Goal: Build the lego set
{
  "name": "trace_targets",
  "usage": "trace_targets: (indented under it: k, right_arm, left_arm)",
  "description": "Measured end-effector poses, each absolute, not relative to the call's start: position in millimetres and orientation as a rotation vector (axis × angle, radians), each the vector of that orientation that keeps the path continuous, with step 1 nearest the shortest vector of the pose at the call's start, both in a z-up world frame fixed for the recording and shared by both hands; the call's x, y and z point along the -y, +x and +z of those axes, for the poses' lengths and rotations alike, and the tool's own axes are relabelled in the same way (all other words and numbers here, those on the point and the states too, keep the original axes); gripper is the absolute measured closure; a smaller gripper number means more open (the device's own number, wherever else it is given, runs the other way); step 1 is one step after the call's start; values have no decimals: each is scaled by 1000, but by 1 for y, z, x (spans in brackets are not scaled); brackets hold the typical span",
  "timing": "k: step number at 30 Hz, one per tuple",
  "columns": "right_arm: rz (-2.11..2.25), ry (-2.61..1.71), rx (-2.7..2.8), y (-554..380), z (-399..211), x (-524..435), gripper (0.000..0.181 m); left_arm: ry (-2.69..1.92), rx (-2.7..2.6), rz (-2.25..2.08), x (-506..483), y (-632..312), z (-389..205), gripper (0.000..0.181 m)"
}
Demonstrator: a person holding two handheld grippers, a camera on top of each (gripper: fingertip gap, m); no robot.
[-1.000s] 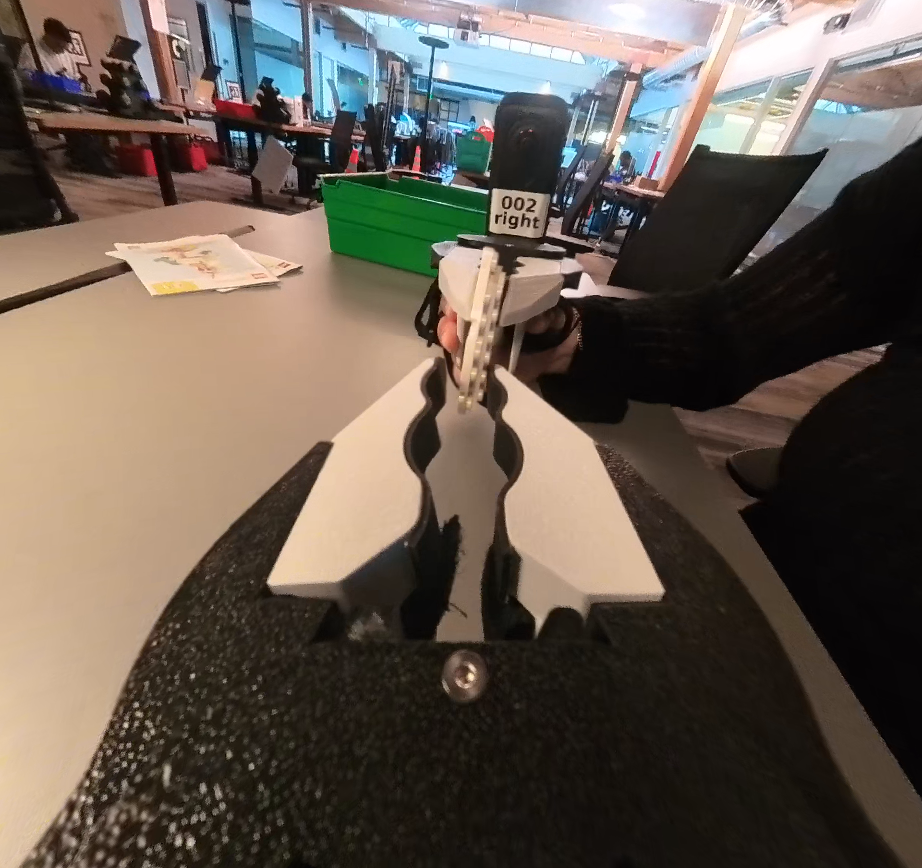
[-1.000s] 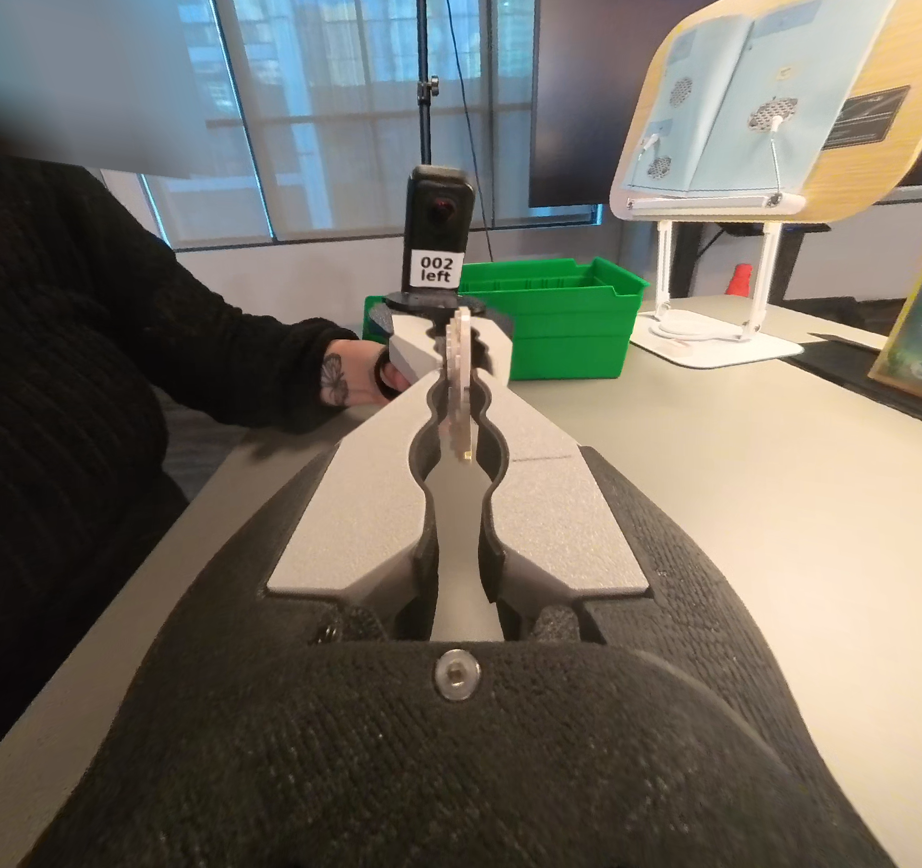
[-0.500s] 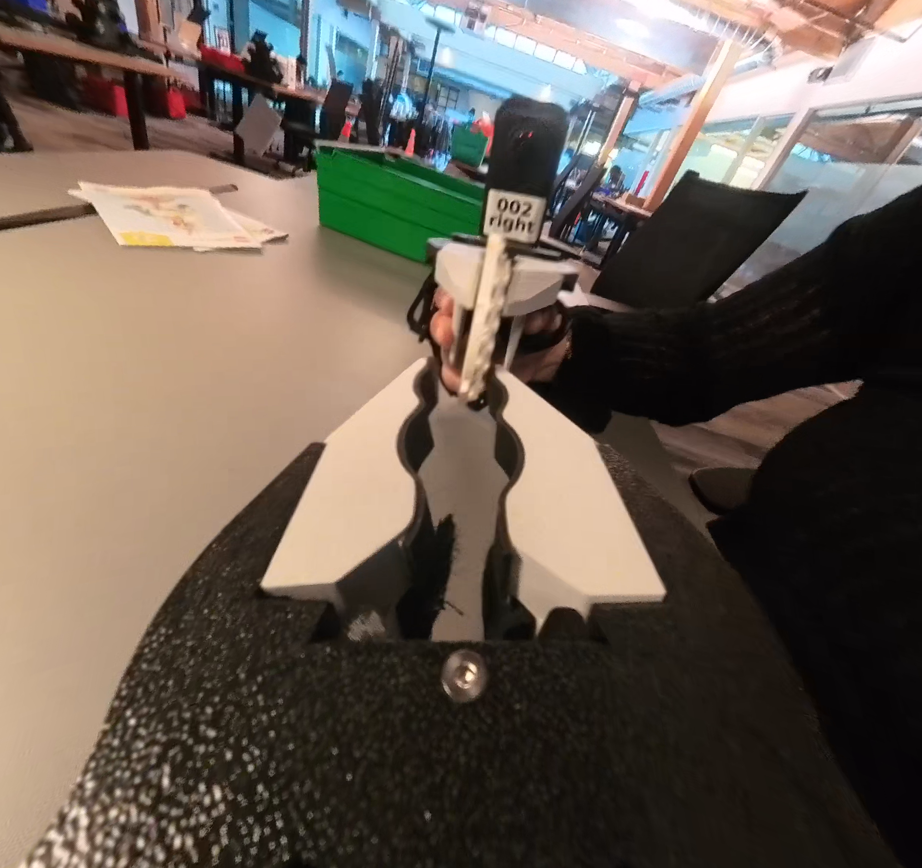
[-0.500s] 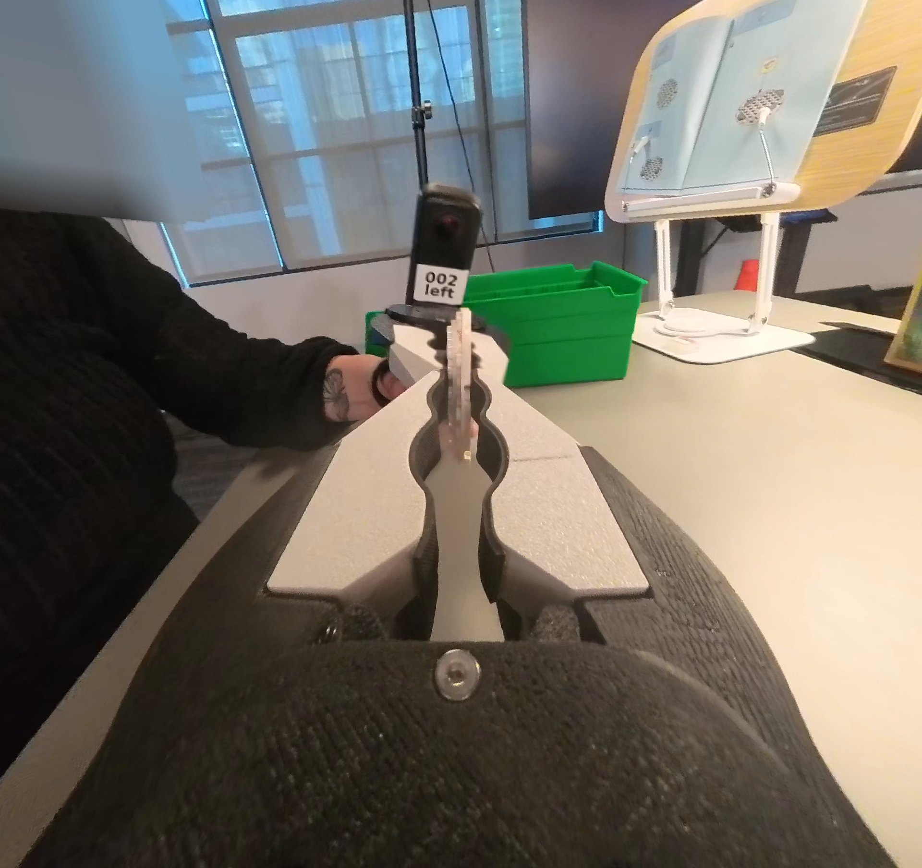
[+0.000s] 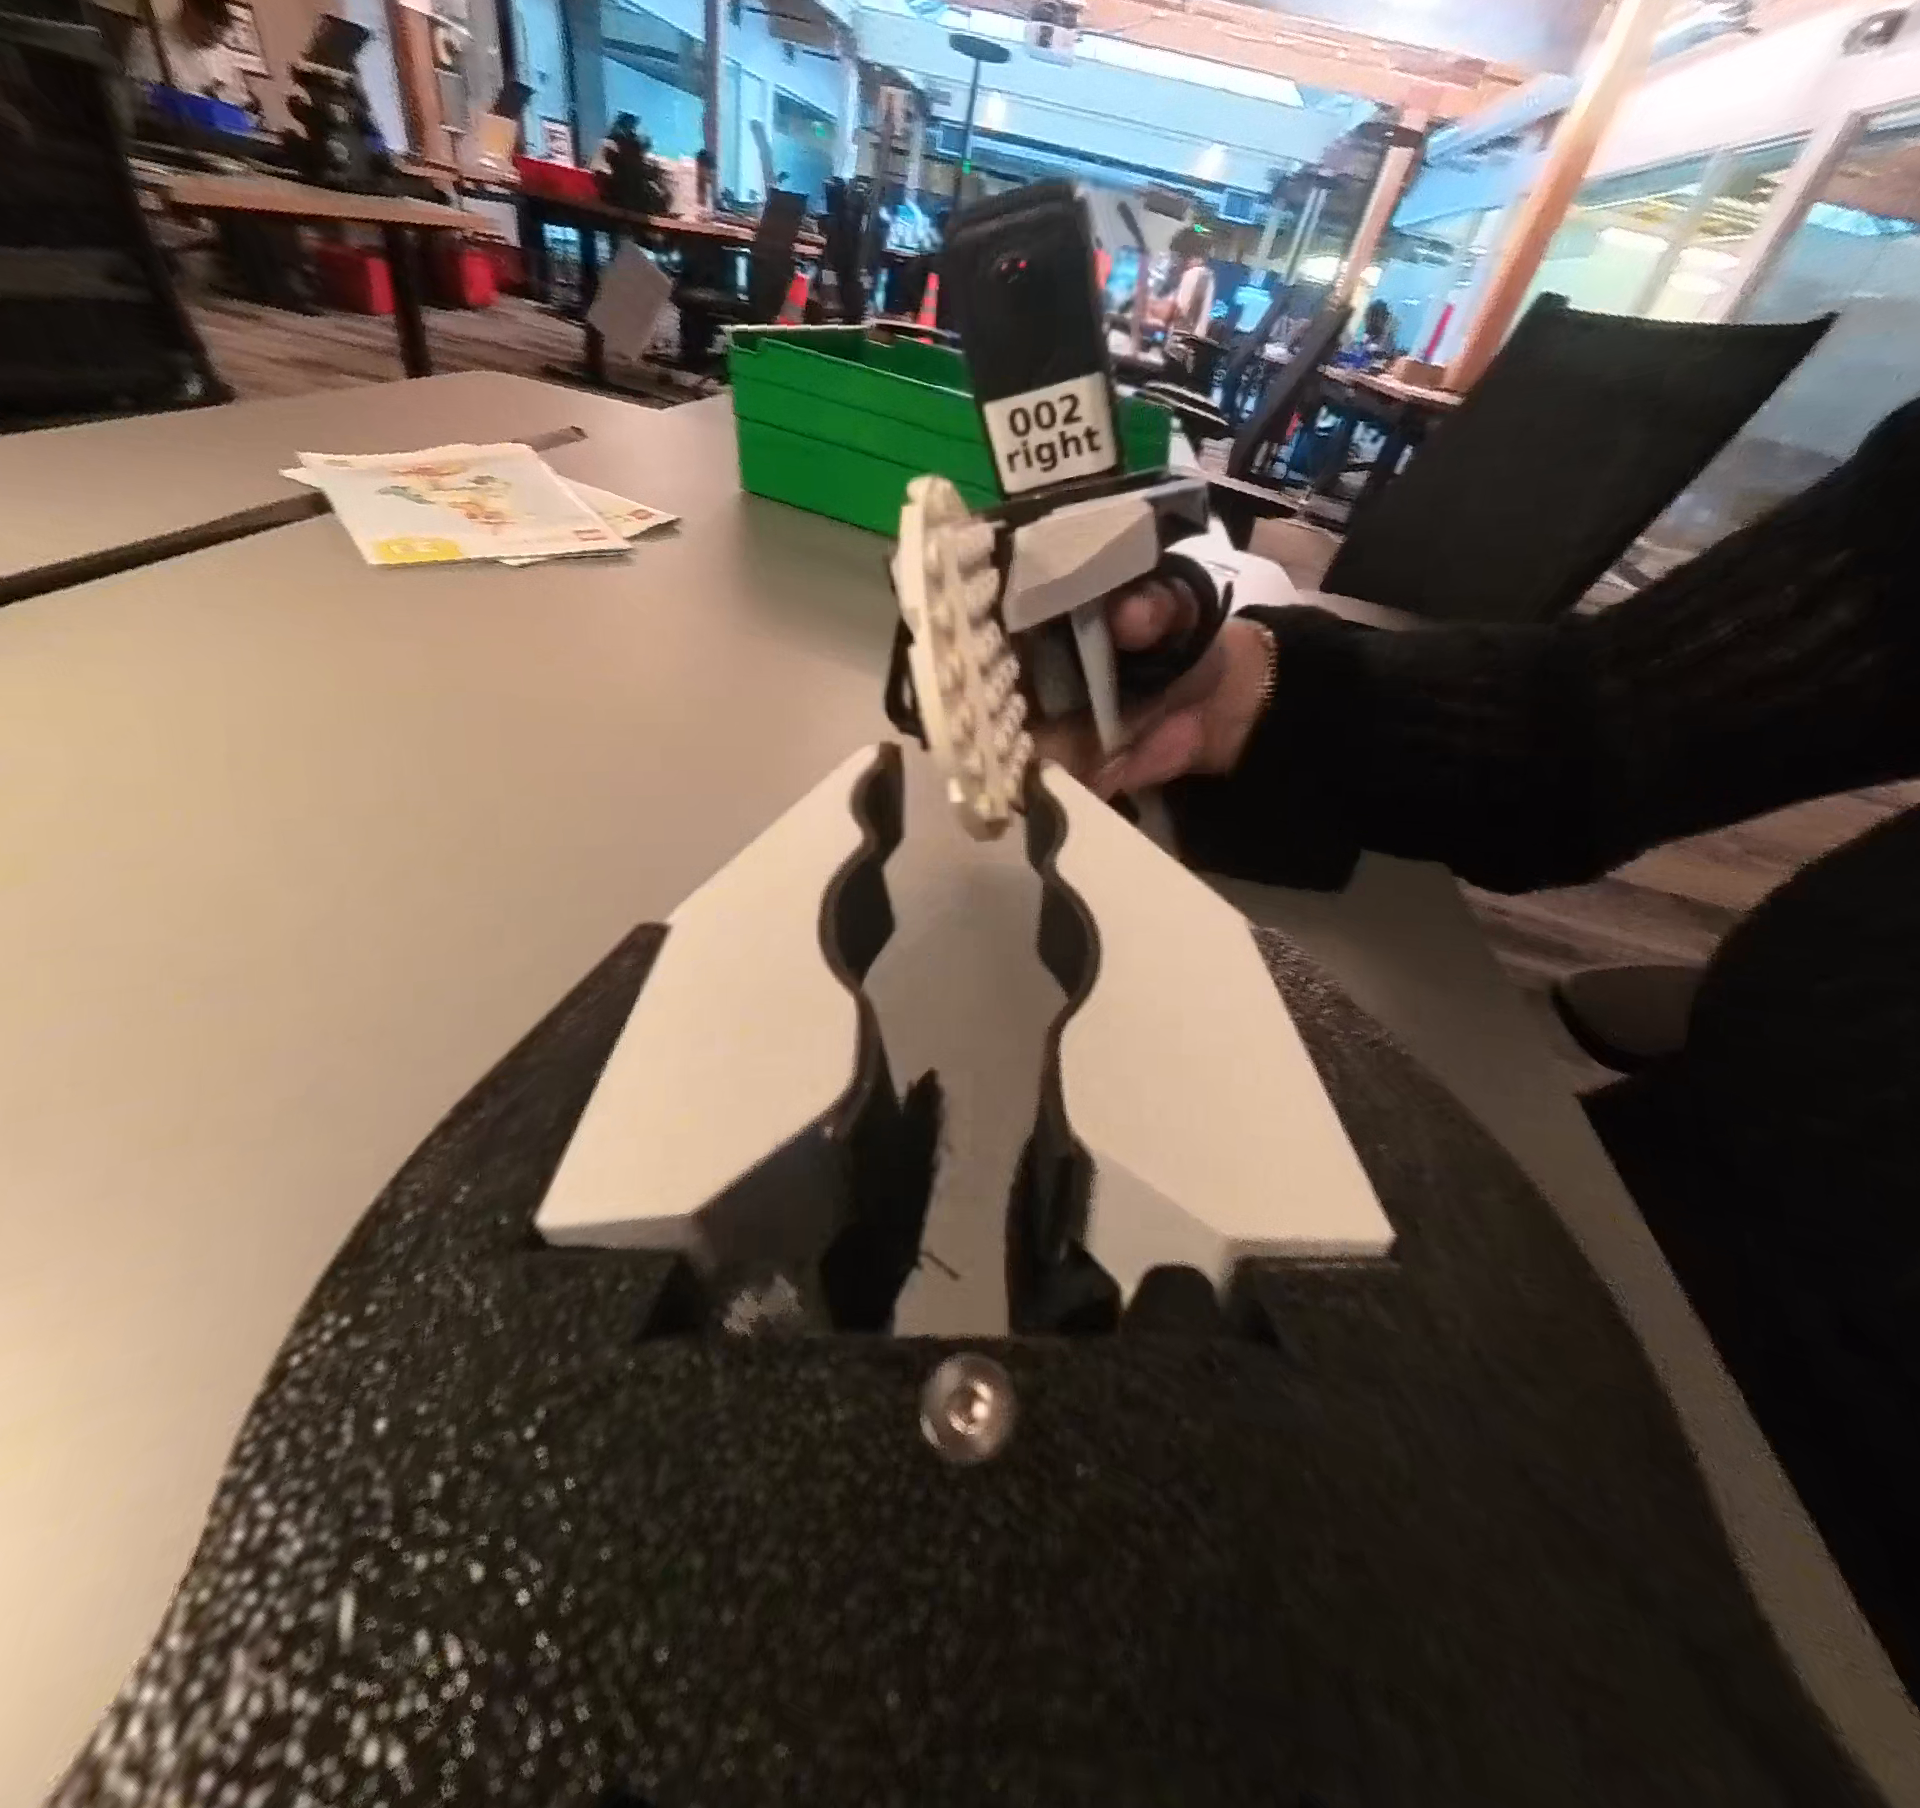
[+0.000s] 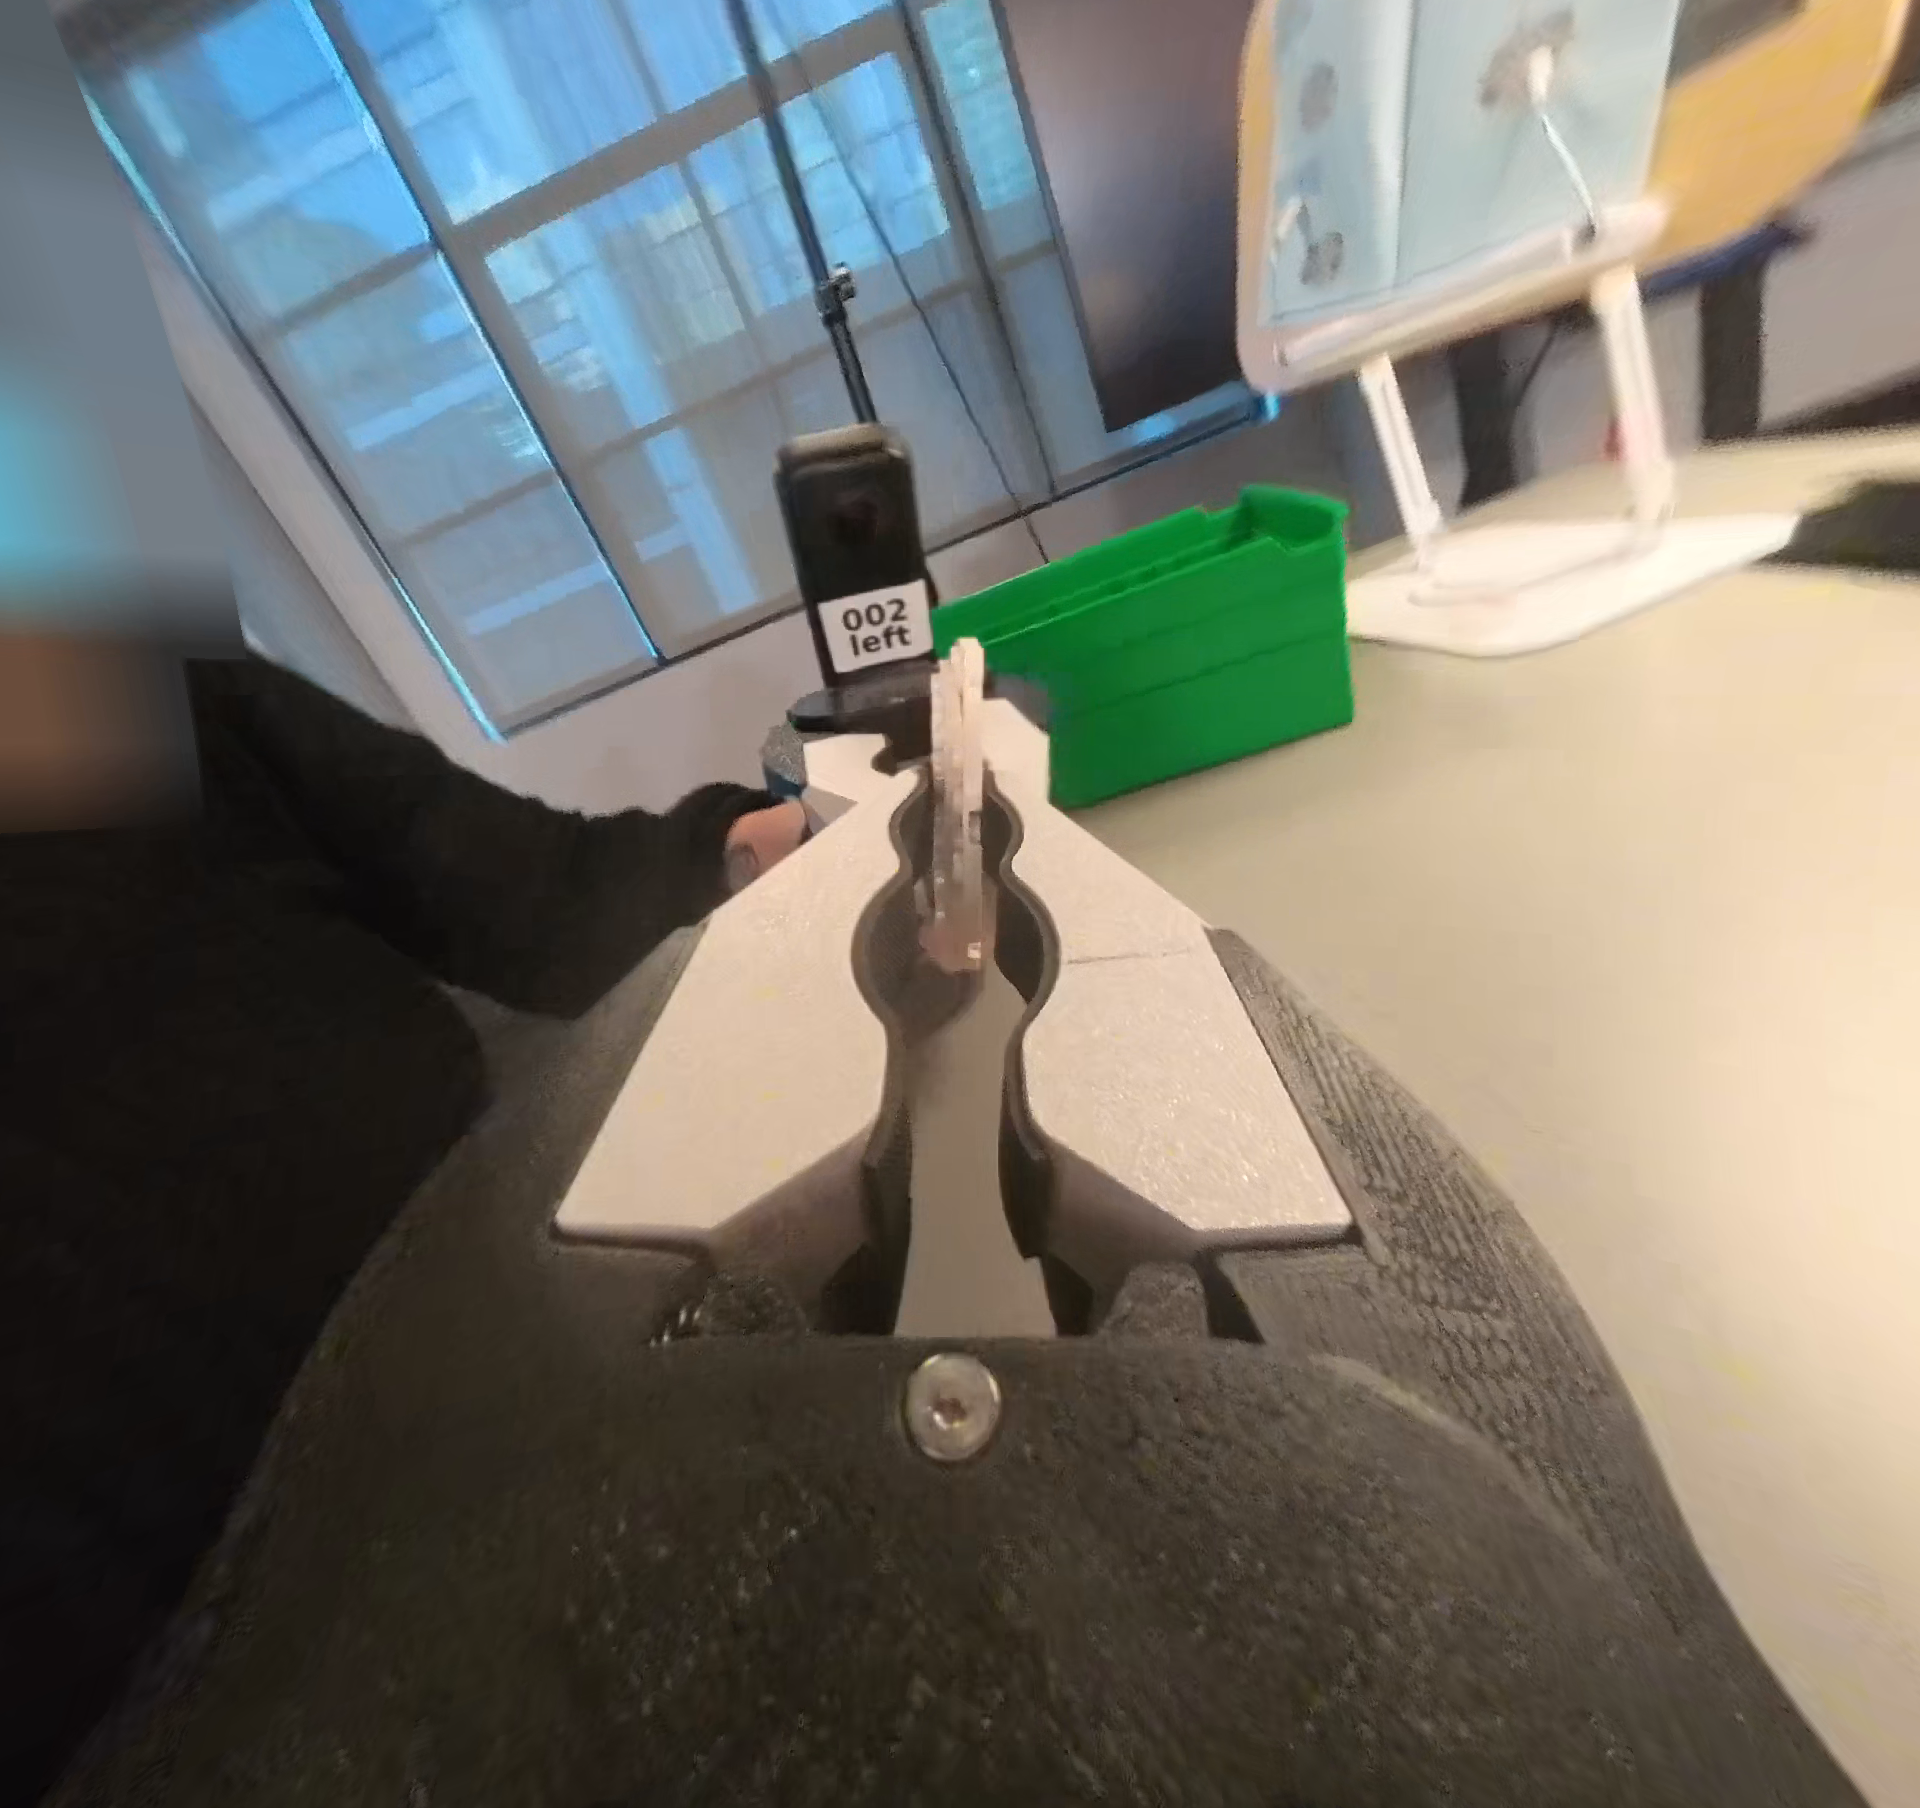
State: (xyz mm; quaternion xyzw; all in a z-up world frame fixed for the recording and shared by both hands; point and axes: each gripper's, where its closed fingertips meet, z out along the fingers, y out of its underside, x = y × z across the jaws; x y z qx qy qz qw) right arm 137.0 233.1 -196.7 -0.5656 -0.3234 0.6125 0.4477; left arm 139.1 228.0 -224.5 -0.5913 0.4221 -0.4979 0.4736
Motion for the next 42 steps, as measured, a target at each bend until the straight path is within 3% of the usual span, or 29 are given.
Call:
trace_targets:
  k: [3,7,12,17,22,24,27,28,30,34,42]
  right_arm:
    - [1727,-1538,706,138,-204,-233,175]
    - [1747,-1556,673,140,-205,-236,173]
    - [1534,-1481,645,149,-196,-253,149]
    - [594,-1293,994,153,-212,-268,120]
    - [-501,-763,1356,145,-222,-270,121]
    - [-674,-601,1387,137,-224,-268,134]
    - [-693,-527,1370,129,-218,-260,155]
    - [-685,-539,1376,128,-219,-260,171]
    - [-613,-619,1402,129,-225,-263,174]
    - [-262,-929,1481,133,-254,-274,174]
    - [239,-1177,1412,133,-253,-264,175]
  left_arm:
    - [-1446,-962,-1348,-229,135,-216,156]
    - [-1490,-893,-1504,-232,130,-215,178]
    - [-1569,-642,-1649,-251,120,-210,179]
    - [-1610,-304,-1958,-265,110,-206,178]
    - [-1681,-135,-2171,-266,114,-219,179]
    - [-1721,-121,-2207,-264,118,-224,179]
    - [-1725,-111,-2241,-262,120,-225,178]
    - [-1712,-110,-2243,-262,119,-223,178]
    - [-1716,-133,-2119,-267,119,-226,172]
    - [-1801,-338,-1758,-271,121,-240,123]
    - [-1643,-328,-1353,-299,85,-218,131]
